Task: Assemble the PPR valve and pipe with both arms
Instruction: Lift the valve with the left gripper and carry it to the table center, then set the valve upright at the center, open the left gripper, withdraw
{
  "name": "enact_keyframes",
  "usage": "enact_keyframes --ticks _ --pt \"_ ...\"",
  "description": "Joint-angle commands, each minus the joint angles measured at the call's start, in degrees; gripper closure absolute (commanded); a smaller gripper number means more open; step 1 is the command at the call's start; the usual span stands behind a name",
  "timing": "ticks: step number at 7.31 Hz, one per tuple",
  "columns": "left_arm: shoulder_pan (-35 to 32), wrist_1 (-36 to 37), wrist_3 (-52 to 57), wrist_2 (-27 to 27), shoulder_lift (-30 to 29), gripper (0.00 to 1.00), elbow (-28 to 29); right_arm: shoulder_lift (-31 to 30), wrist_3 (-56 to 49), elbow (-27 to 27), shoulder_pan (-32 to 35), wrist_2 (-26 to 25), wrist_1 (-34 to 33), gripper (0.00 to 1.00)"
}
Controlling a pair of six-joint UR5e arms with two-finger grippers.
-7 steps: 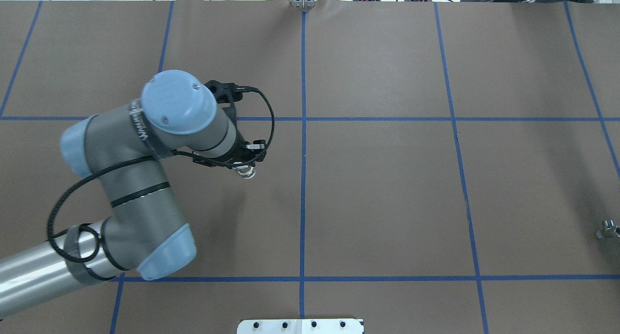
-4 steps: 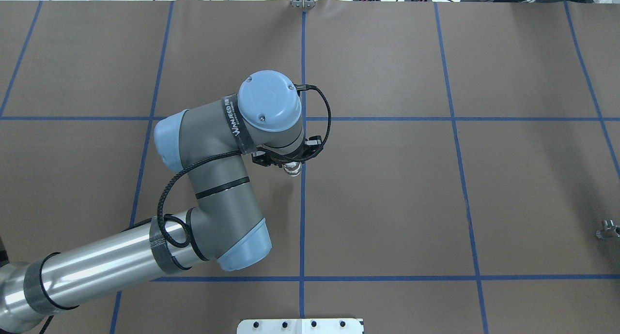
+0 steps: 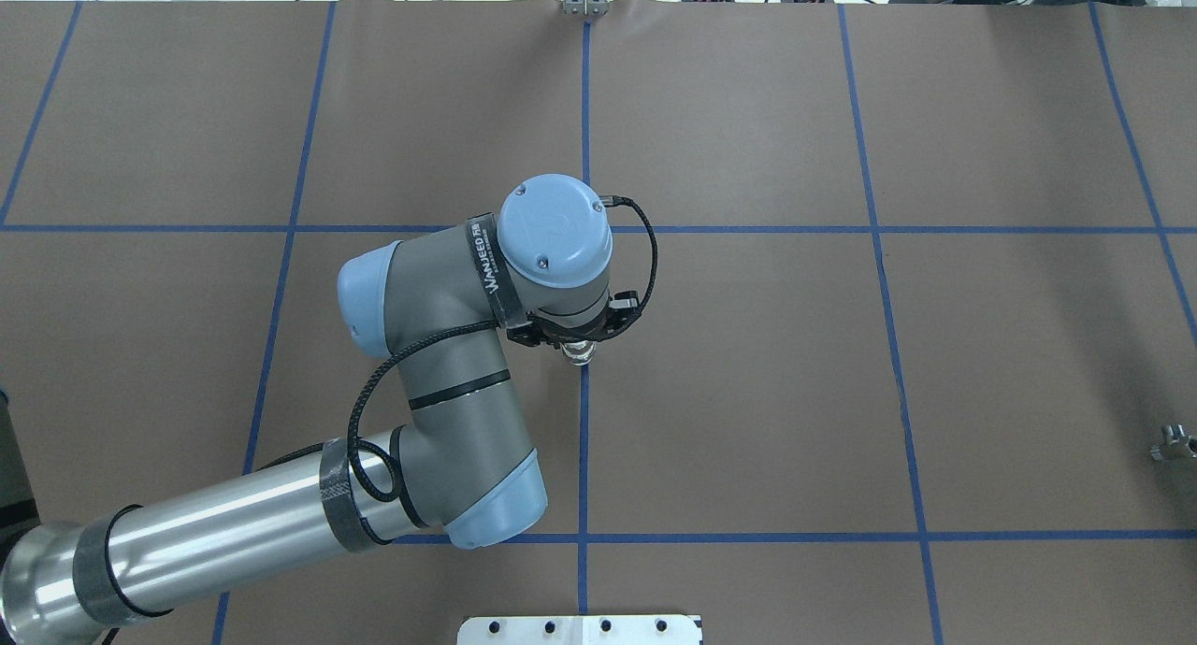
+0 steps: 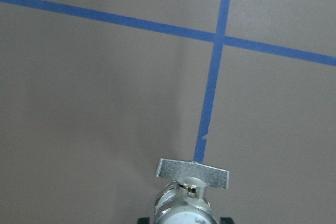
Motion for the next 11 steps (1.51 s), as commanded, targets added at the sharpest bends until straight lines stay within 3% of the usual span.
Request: enact_keyframes --ticks 1,3,5,7,8,10,11 --pt "1.0 -0.5 0.0 0.9 0.2 0.41 0.1 0.0 0.1 0.0 0.0 0.0 0.0 0.0" --pt "1.3 -0.6 0.1 1.6 0.3 0.26 0.0 0.0 0.0 0.0 0.0 0.4 0.0 0.0" --pt "1.4 -0.3 0.7 2.0 0.1 0.0 -1.9 0.0 0.1 0.0 0.0 0.4 0.0 0.0" --pt "1.0 6.0 4.5 1.7 1.1 0.0 -9.3 0.0 0.3 0.2 -0.4 0.6 0.0 0.0" --pt "0.0 12.8 10.0 1.7 4.3 0.0 -18.2 -0.4 2.3 0.6 -0.5 3.3 0.1 0.0" --pt "-6.3 20.8 25.1 0.0 16.2 0.0 -35.0 -5.3 10.9 3.6 -3.2 5.5 8.0 0.0" --pt "-12.6 20.8 33.1 -4.9 21.3 0.0 -37.2 -7.8 16.0 3.7 -4.9 5.6 14.2 0.0"
